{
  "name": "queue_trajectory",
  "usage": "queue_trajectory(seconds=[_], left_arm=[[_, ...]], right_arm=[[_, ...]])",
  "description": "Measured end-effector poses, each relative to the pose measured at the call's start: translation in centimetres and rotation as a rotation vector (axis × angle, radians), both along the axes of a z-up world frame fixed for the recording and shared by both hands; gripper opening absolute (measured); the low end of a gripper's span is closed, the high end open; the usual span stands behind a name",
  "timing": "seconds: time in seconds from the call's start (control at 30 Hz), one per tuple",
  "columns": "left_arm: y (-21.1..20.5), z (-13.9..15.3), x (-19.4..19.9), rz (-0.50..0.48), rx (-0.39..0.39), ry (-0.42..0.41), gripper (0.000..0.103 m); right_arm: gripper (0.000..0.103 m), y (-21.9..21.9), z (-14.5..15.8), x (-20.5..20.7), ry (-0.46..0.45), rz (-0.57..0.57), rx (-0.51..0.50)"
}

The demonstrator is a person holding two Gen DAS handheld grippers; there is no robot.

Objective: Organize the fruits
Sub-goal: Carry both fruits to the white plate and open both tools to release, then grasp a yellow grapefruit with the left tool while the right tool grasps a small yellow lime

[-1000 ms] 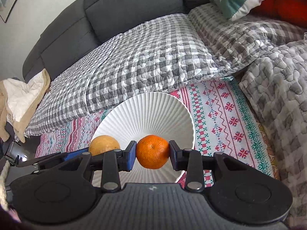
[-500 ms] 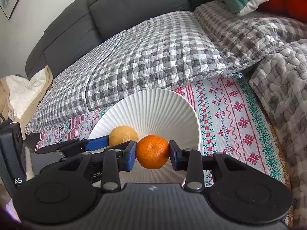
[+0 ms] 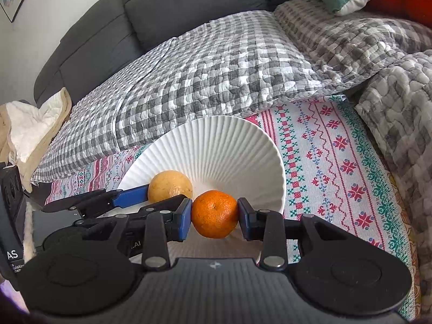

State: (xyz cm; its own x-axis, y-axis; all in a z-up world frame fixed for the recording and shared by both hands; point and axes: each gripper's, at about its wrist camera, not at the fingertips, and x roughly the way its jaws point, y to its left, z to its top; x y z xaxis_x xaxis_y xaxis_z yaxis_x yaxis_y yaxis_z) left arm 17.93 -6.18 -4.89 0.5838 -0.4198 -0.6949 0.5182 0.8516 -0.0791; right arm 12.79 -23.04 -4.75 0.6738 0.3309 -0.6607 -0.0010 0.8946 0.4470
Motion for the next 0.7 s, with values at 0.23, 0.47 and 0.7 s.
queue_trajectory(seconds=[0.23,0.47,0.7], left_arm=[[0.1,0.1,-0.2,0.004,0.019,0.008,0.051],[1.4,1.6,-1.1,0.031,0.036,0.026,0.068],[2.9,3.7,-4.0,0.051,0.071,0.005,0.084]], right_arm=[[0.036,-0.1,-0.1,-0.2,-0.001,-0.004,0.01],[0.048,-0.5,0.8,-0.9,0.009,-0.025,0.019],[0.067,0.0,3.1,-2.6,0.005,-0.019,-0.04]])
